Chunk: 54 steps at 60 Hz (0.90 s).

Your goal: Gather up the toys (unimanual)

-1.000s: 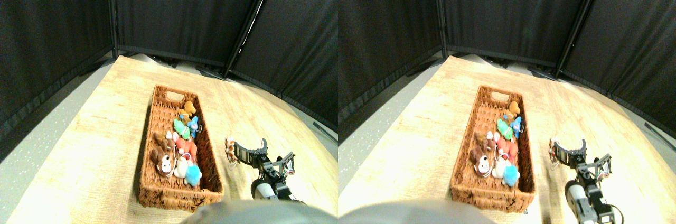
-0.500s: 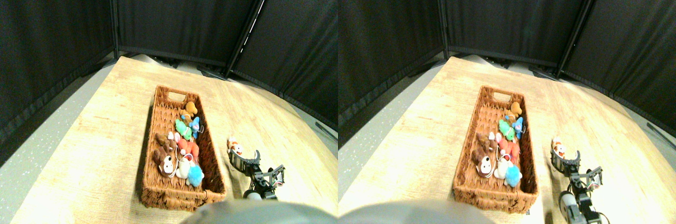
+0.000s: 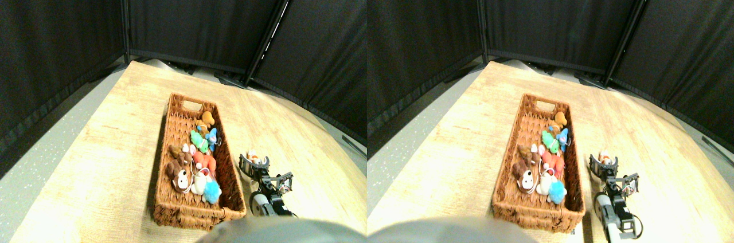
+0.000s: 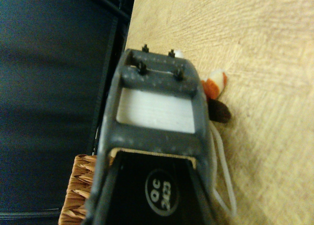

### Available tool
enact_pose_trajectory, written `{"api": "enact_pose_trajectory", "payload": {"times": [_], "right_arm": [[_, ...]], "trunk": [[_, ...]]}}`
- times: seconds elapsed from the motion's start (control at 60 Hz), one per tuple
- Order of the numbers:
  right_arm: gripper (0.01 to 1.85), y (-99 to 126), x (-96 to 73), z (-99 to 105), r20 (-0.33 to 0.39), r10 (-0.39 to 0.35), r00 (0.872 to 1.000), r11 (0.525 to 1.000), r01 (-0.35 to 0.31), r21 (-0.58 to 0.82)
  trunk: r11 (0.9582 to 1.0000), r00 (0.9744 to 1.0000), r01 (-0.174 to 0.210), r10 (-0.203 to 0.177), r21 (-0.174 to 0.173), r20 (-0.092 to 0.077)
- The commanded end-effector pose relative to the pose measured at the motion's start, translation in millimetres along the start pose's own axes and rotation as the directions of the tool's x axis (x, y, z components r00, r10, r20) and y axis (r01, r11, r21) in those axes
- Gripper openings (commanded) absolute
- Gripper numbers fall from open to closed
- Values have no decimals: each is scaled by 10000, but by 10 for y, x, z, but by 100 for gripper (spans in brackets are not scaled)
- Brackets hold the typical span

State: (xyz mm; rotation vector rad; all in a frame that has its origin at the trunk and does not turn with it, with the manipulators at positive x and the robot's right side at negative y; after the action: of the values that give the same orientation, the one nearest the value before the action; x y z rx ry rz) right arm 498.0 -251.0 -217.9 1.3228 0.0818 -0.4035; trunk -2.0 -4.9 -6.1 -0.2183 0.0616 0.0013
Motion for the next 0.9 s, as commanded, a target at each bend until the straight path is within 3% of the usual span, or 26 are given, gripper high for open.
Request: {"api": "enact_pose_trajectory", "payload": {"times": [0.017,0.417,0.683,0.9], "right_arm": [[74,19,8,40,176,187,9997,9998,-185,-97],[68,33,-29,242,567,869,9946,9961,-876,102],[73,-154,5,239,1014,320,9943,9973,-386,631],[77,-272,86,225,1271,-144,9918,9936,-1,1132]], "trunk": [[9998,10000,-45,44,-185,-70],[9999,9998,145,-144,81,-155],[9998,9995,164,-161,129,-255],[9999,9997,137,-135,87,-227]]}}
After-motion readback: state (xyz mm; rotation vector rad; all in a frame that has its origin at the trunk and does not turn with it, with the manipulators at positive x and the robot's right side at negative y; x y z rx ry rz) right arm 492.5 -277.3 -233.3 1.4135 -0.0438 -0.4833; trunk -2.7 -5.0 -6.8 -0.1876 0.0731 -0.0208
